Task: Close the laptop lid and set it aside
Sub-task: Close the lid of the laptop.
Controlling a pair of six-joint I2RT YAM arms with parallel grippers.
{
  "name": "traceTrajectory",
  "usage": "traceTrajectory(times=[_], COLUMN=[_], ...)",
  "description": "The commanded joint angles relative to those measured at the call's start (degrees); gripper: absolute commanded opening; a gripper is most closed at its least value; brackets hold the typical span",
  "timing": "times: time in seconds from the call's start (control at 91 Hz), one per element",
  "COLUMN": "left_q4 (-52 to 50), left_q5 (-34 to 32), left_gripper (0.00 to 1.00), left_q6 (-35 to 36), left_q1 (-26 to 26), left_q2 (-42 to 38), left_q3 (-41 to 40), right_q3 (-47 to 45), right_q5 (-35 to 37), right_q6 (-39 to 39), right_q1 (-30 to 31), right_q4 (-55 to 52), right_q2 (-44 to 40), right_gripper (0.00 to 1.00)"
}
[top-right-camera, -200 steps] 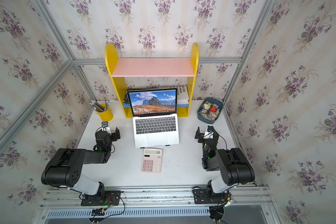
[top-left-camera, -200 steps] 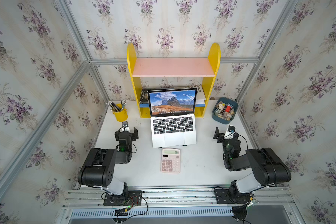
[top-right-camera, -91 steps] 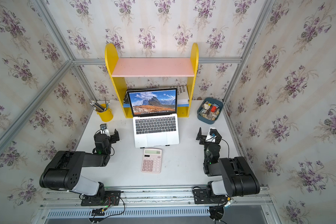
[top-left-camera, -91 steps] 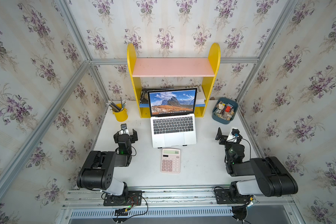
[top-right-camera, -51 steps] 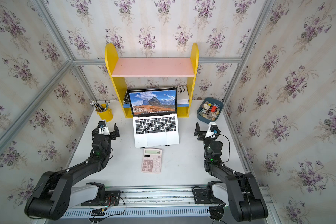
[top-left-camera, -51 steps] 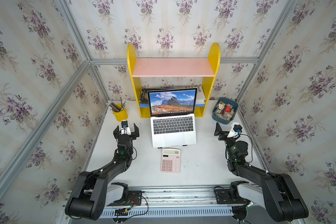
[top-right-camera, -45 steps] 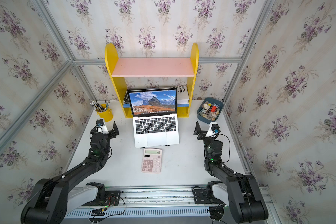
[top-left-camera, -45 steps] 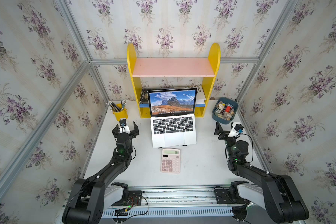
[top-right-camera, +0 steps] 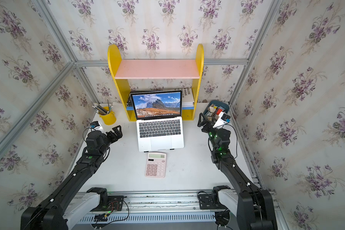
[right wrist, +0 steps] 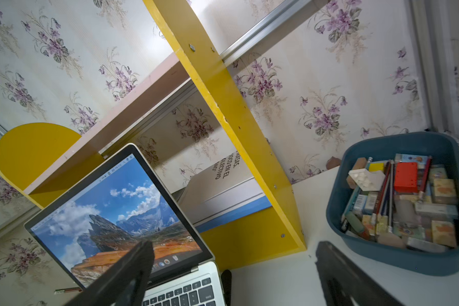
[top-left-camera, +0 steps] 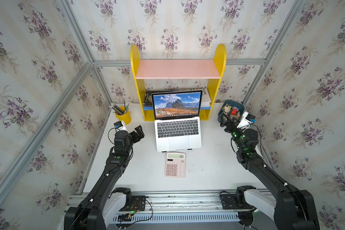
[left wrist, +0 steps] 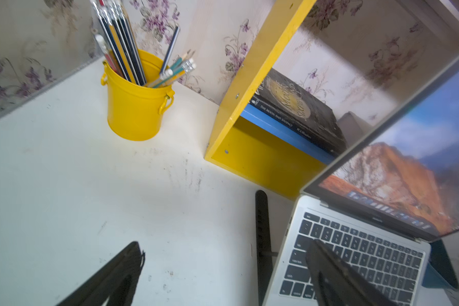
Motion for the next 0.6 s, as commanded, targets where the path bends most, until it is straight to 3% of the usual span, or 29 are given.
traceTrajectory(times=[0.0, 0.154, 0.593], left_q4=[-1.4, -2.2, -4.5], left_q5=[7.5, 9.3, 11.3], left_gripper=[0.99, 0.97, 0.93], left_q6=[-2.5, -2.7, -2.5], left_q1=[-0.1, -0.1, -0.1], left_q2=[-0.7, -2.3, -7.2], left_q3=[-0.7, -1.9, -2.5], right_q3=[8.4, 19.0, 48.1], right_q5=[-4.8, -0.6, 1.3], right_q6=[-0.5, -8.0, -15.6], right_q1=[2.4, 8.7, 16.6], right_q4=[-12.4, -20.1, -34.3], right_q2=[3.5, 8.0, 21.3], right_gripper=[1.00, 1.00, 1.00])
